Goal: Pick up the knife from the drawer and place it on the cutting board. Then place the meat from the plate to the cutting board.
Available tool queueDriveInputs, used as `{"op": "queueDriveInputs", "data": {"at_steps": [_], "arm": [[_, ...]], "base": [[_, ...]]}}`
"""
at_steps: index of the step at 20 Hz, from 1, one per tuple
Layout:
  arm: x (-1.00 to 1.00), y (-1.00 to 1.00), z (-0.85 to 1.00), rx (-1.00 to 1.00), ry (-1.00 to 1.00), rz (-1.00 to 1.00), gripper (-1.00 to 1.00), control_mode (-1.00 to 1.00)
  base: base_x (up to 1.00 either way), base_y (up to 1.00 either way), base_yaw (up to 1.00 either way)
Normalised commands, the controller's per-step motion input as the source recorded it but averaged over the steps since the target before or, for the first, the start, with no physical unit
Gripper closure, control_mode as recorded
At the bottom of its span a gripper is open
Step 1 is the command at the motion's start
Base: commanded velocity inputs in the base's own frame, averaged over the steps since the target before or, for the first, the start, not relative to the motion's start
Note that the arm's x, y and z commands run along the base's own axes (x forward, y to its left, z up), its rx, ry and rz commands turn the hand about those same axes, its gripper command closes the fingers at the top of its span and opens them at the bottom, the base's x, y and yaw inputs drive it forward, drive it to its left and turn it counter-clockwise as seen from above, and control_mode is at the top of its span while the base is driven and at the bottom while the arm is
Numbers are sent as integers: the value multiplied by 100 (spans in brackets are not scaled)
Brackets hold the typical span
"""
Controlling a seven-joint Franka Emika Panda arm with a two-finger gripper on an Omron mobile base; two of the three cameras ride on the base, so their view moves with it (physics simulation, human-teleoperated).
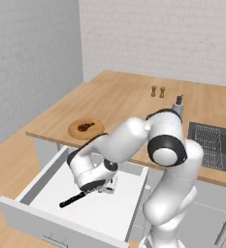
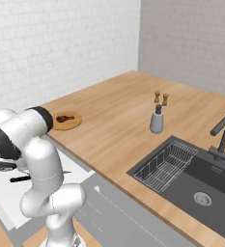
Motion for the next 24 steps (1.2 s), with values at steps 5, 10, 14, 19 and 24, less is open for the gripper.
{"op": "queueDriveInputs", "data": {"at_steps": [5,10,14,19,24], "arm": [[58,46,-4,-6,32,-1,-100,-100],[15,78,-5,-18,23,-3,-100,-100],[51,20,5,-10,15,-14,-100,-100],[16,11,-15,-10,6,-5,-100,-100],[-23,0,-47,-7,-1,-1,-100,-100]], "base": [[0,0,0],[0,0,0],[0,0,0],[0,0,0],[0,0,0]]}}
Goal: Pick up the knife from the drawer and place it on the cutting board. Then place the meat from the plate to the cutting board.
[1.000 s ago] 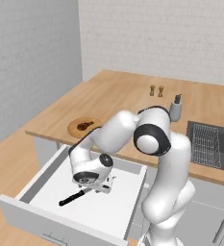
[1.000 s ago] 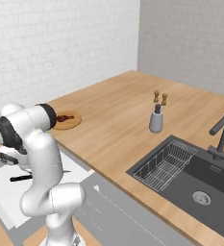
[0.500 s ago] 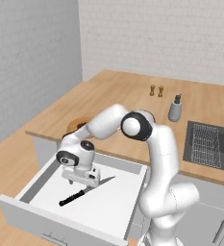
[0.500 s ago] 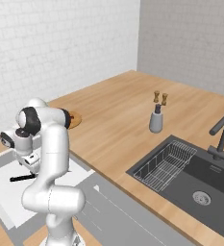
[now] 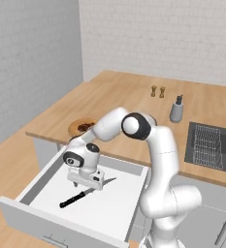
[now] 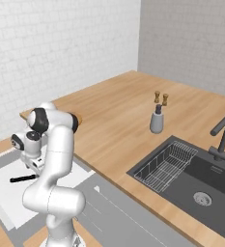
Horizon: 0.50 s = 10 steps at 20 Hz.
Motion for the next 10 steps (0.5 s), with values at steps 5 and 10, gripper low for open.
{"op": "queueDriveInputs", "data": {"at_steps": [5,10], "arm": [[-3,19,-22,-8,-5,-5,-100,-100],[-1,19,-9,-6,-1,-4,-100,-100]], "base": [[0,0,0],[0,0,0]]}}
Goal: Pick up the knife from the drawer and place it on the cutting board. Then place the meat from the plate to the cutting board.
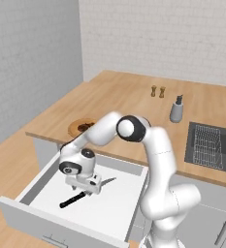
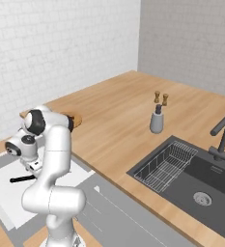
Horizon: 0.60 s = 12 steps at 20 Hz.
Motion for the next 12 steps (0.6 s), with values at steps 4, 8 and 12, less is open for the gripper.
{"op": "queueDriveInputs", "data": {"at_steps": [4,8,12], "arm": [[-3,26,-22,-6,0,-2,-100,-100],[23,14,-48,-7,1,-1,-100,-100],[6,11,-52,-8,0,0,-100,-100]], "base": [[0,0,0],[0,0,0],[0,0,0]]}}
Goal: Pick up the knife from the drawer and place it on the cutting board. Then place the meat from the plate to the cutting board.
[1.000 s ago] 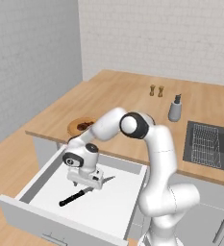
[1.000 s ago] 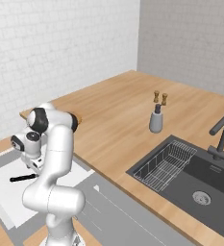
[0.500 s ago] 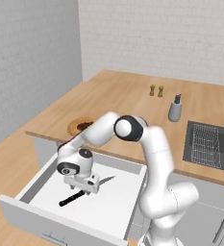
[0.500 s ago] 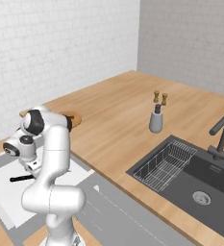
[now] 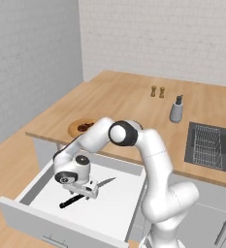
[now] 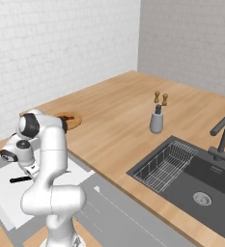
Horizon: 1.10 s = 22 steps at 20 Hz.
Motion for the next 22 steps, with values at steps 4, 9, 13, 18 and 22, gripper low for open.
{"op": "queueDriveInputs", "data": {"at_steps": [4,9,13,18,22], "arm": [[0,5,-53,-4,1,0,100,-100],[0,2,-16,-1,10,0,100,-100],[-8,0,1,-1,1,0,100,-100],[-30,0,61,-4,0,2,100,-100],[-69,5,100,-2,8,1,100,-100]], "base": [[0,0,0],[0,0,0],[0,0,0],[0,0,0],[0,0,0]]}}
